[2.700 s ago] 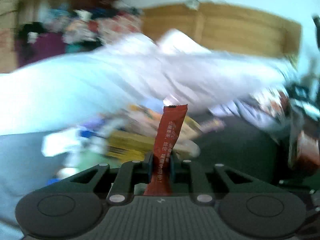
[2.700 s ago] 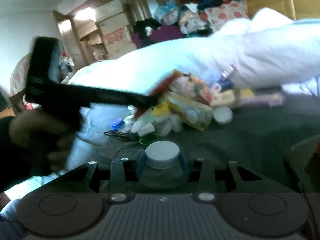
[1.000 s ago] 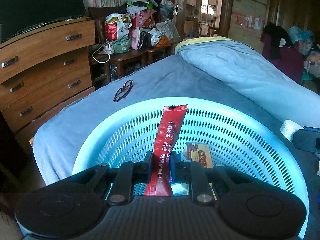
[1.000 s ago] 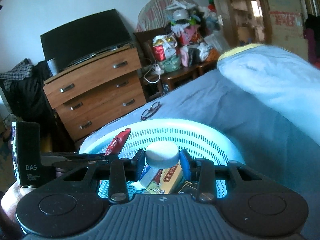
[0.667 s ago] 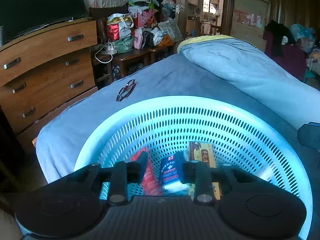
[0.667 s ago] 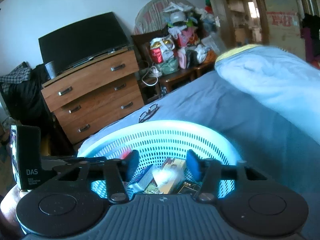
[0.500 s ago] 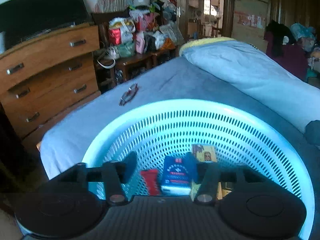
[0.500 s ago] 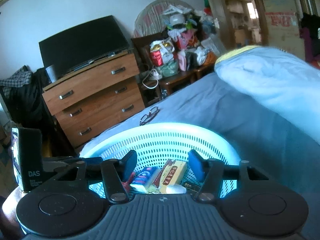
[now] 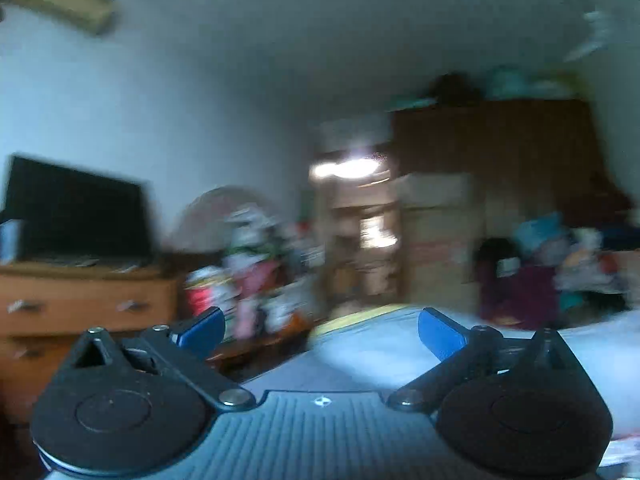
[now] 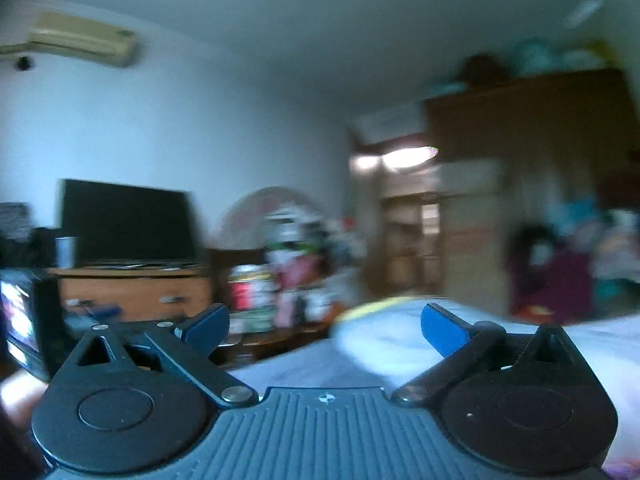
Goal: Organize objects
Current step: 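Move both tools back over the pile on the bed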
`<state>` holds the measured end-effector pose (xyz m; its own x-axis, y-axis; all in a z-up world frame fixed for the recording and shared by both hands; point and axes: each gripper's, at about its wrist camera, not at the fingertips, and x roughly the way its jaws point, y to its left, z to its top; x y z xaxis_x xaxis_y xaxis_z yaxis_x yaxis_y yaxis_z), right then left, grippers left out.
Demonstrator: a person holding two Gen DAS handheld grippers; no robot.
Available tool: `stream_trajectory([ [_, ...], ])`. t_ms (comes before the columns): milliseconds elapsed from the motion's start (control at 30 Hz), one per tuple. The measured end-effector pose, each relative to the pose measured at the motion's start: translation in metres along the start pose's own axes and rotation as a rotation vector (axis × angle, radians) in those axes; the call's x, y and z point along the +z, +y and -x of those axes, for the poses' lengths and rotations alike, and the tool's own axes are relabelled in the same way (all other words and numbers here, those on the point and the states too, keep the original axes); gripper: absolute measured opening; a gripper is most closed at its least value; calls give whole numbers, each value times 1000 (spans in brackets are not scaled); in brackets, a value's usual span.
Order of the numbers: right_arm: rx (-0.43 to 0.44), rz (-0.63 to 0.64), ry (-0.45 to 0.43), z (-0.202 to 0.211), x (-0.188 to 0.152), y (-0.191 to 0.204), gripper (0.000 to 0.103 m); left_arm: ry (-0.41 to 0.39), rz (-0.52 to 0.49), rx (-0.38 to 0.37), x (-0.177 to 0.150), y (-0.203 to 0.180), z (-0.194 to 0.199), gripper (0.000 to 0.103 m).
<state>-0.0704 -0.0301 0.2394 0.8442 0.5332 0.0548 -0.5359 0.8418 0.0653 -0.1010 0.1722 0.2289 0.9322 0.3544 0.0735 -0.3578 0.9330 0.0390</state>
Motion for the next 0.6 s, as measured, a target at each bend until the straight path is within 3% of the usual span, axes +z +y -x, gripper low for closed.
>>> stream_trajectory([
  [67,-81,-8,11,27,-18,-26,103,23,-16,-118,8,-32,7,103],
  [133,-184,-41,86,49,-44,-59,103,69,-7,-241,8,-64,12,103],
  [233,-335,-63,336,67,-93,-106,103,140,2,-379,-7,-110,18,103],
  [333,-418,-120,535,79,-141,-142,87,258,-22,-481,-36,-154,20,103],
  [367,-423,-138,568,79,-153,-147,80,289,-28,-505,-45,-164,20,103],
  [467,-452,-159,631,71,-183,-164,70,398,-54,-570,-77,-198,20,103],
  [600,-489,-168,636,59,-212,-187,67,495,-83,-613,-115,-216,7,103],
])
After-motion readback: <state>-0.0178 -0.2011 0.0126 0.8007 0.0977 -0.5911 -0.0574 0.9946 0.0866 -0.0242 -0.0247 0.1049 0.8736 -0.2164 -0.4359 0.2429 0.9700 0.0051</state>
